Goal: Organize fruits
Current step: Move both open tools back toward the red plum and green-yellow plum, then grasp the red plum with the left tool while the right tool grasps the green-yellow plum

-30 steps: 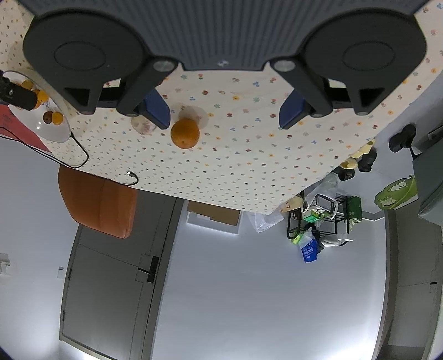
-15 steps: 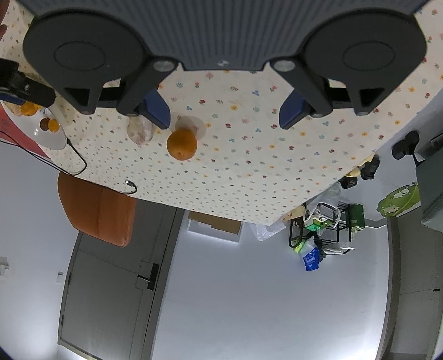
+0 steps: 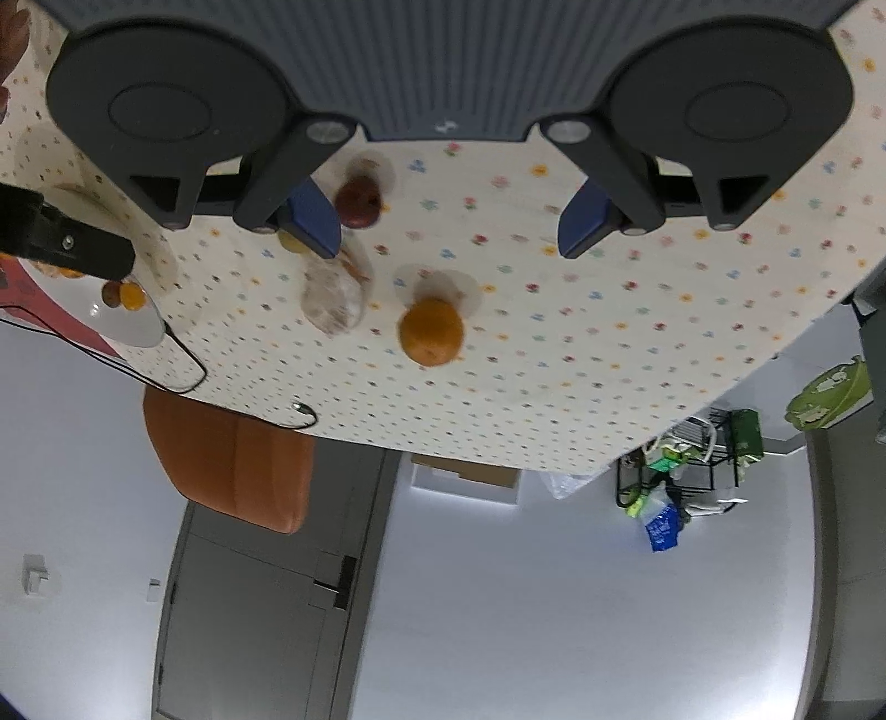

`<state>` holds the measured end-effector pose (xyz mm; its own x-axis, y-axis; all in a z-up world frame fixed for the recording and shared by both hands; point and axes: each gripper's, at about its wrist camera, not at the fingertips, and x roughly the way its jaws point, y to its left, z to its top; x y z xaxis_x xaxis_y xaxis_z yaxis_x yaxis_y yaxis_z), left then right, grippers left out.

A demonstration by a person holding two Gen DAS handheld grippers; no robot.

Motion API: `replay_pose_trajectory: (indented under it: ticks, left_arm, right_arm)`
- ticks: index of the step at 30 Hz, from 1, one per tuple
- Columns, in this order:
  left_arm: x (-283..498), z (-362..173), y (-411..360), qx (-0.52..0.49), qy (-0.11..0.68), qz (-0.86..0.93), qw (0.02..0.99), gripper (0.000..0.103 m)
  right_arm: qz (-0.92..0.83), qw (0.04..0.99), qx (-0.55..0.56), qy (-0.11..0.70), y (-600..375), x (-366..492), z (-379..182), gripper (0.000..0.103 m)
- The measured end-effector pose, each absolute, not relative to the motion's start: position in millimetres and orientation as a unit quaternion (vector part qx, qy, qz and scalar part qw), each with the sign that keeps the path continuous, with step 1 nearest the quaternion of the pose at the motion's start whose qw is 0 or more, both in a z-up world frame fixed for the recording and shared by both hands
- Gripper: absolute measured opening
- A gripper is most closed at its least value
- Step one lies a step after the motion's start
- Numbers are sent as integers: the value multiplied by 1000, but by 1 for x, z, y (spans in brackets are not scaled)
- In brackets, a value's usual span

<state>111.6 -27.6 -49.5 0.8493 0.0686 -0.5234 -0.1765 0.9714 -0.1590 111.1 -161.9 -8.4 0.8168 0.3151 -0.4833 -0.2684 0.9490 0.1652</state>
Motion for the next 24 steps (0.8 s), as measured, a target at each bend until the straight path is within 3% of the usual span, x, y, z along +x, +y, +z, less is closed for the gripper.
replay_pose_trajectory:
  ticks: [8,10,15,20,24]
  left_arm:
    - [122,-60,-40,-93,283,45,954,82]
    - [123,-61,-42,-93,284,43,953,81]
    - [130,-65,-48,-88,287,40,953,77]
    - [139,-70,-52,-86,298,38,950,63]
    - [141,-70,-51,-87,297,36,950,43]
  right_arm:
    - [171,948,47,263,-162,112,-11,101]
    - [175,947,43,265,-160,114,-11,94]
    - [181,945,40,269,-156,116,-11,90]
    - [183,945,38,268,-156,116,-9,87]
    - [184,944,37,271,-154,118,-10,87]
